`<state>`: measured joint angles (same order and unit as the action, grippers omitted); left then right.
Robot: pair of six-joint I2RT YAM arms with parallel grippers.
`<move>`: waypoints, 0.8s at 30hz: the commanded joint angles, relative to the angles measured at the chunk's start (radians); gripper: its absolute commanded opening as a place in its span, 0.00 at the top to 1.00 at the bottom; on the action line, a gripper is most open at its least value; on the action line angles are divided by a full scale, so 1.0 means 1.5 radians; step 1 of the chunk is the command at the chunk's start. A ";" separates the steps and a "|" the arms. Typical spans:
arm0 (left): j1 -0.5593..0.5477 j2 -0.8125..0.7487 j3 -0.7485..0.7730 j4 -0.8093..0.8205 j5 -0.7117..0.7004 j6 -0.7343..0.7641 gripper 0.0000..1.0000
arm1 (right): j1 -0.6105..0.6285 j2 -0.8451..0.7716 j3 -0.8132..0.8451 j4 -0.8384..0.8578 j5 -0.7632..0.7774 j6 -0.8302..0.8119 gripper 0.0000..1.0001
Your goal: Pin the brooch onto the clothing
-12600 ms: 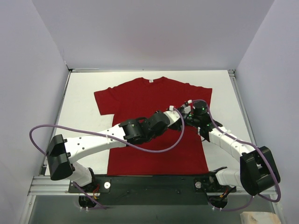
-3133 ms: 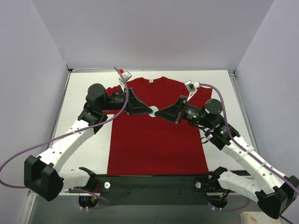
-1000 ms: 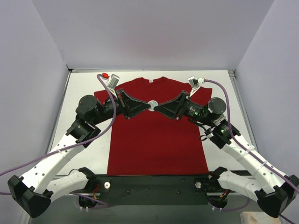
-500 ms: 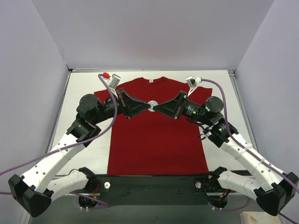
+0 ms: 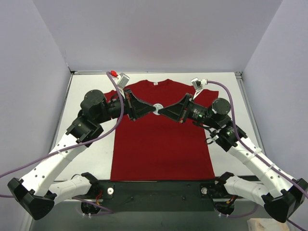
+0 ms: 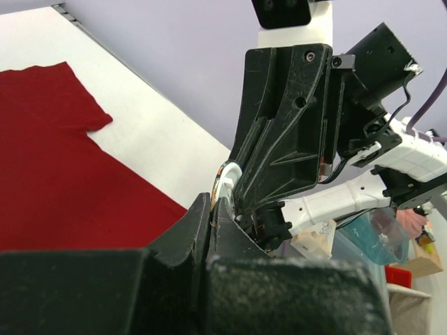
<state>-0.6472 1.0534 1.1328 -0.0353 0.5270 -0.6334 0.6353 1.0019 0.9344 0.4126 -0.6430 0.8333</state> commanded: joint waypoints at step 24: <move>-0.083 -0.008 0.083 -0.065 -0.009 0.110 1.00 | 0.013 -0.006 0.063 -0.129 0.009 -0.104 0.61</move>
<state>-0.7227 1.0737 1.2278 -0.1818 0.4583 -0.4877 0.6369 1.0183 1.0698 0.1402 -0.6456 0.7063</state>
